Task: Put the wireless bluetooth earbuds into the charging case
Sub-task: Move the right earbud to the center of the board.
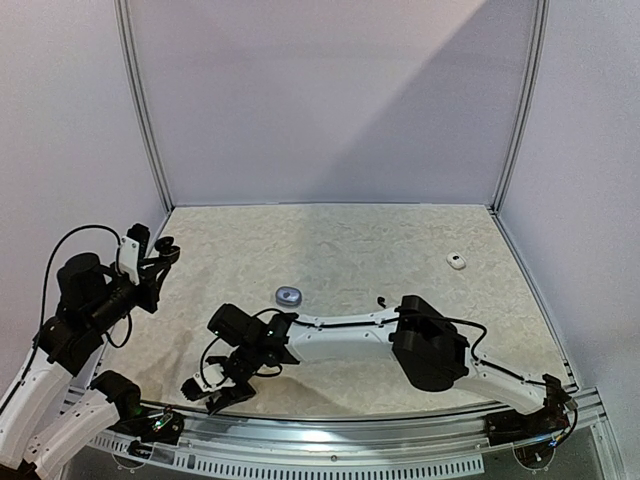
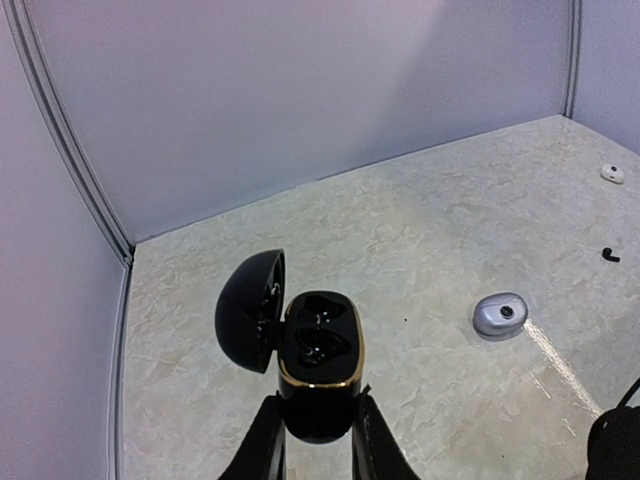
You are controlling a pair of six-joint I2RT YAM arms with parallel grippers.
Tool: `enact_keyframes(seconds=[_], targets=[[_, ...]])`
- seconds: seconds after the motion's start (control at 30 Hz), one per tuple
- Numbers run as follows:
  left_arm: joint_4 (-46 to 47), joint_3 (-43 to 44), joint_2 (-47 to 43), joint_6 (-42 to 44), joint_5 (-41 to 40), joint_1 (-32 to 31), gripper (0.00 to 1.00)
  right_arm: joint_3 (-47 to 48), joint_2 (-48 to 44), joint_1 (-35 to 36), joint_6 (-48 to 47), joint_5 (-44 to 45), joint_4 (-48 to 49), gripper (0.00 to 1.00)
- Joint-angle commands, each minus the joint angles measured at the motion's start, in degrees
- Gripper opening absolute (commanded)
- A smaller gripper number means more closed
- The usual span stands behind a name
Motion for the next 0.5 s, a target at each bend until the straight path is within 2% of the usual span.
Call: enact_keyframes(seconds=[0.0, 0.33, 0.47], targets=[[1.27, -0.82, -0.73, 0.45, 0.47, 0.77, 0.0, 1.76, 3.29, 1.11, 0.88, 2.12, -4.08, 0.38], [1.3, -0.98, -1.11, 0.38, 0.32, 0.86, 0.0, 1.64, 3.0, 1.09, 1.55, 5.51, -7.21, 0.25], [1.43, -1.06, -1.11, 0.42, 0.25, 0.81, 0.0, -1.33, 1.38, 0.91, 1.7, 6.84, -6.11, 0.2]])
